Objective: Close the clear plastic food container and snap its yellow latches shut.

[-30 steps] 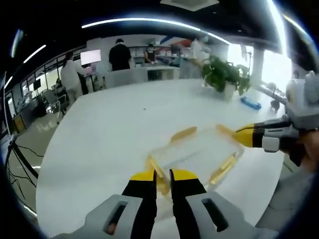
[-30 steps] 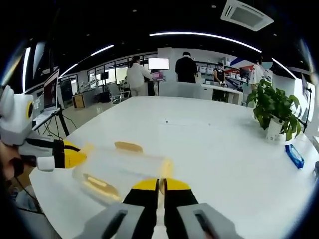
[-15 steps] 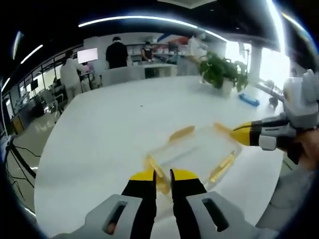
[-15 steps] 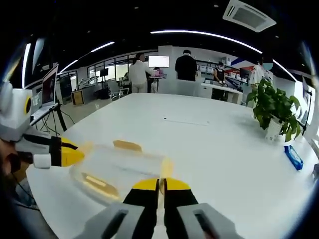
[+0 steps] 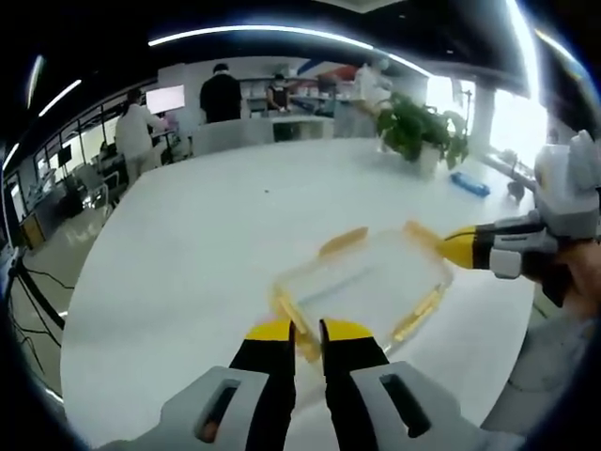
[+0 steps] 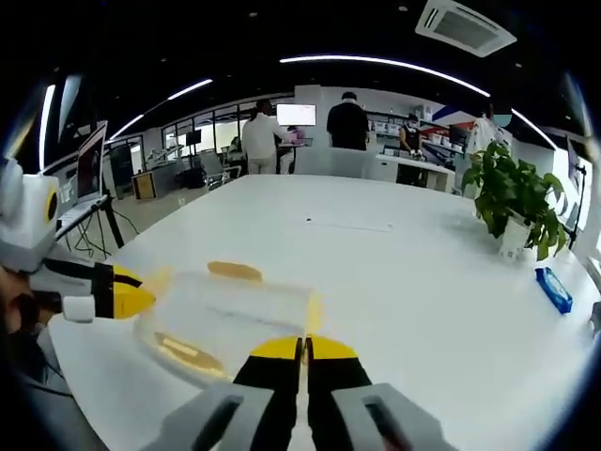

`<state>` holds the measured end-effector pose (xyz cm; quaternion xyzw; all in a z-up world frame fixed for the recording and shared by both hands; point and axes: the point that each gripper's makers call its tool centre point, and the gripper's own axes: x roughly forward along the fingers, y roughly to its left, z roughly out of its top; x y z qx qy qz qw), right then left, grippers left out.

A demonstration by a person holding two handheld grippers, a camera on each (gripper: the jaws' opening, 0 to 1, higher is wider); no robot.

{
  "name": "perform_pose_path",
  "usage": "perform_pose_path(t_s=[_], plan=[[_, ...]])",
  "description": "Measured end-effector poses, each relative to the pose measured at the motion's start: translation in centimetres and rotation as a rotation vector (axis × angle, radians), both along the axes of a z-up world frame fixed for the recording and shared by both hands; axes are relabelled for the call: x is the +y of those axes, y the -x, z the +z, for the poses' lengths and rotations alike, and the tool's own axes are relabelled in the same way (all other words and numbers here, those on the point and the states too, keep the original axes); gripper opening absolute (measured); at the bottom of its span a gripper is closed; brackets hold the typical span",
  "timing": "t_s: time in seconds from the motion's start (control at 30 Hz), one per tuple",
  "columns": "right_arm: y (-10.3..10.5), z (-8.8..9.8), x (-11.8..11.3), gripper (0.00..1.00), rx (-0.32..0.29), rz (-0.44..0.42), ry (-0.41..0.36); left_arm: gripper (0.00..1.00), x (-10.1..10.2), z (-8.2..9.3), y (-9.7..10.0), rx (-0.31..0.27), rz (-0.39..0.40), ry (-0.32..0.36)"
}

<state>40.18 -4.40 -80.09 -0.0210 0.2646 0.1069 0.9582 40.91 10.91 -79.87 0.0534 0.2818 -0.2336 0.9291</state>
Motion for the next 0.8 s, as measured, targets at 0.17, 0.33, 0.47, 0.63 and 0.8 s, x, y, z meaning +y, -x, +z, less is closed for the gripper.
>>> perform_pose_path(t_s=[0.17, 0.33, 0.47, 0.63, 0.8], plan=[[0.0, 0.0, 0.1, 0.0, -0.003, -0.003, -0.003, 0.06, 0.0, -0.1, 0.1, 0.002, 0.004, -0.009], [0.0, 0.1, -0.1, 0.0, -0.009, -0.018, 0.005, 0.06, 0.1, -0.1, 0.1, 0.01, -0.001, -0.001], [0.2, 0.2, -0.4, 0.0, -0.013, -0.033, 0.009, 0.07, 0.3, 0.0, 0.0, 0.01, 0.002, 0.012], [0.3, 0.6, -1.7, 0.01, -0.025, -0.065, 0.01, 0.13, 1.7, 0.1, -0.3, 0.009, 0.025, -0.006], [0.0, 1.2, -2.9, 0.04, -0.042, -0.105, -0.017, 0.18, 3.1, 0.6, -0.6, 0.0, 0.037, -0.017]])
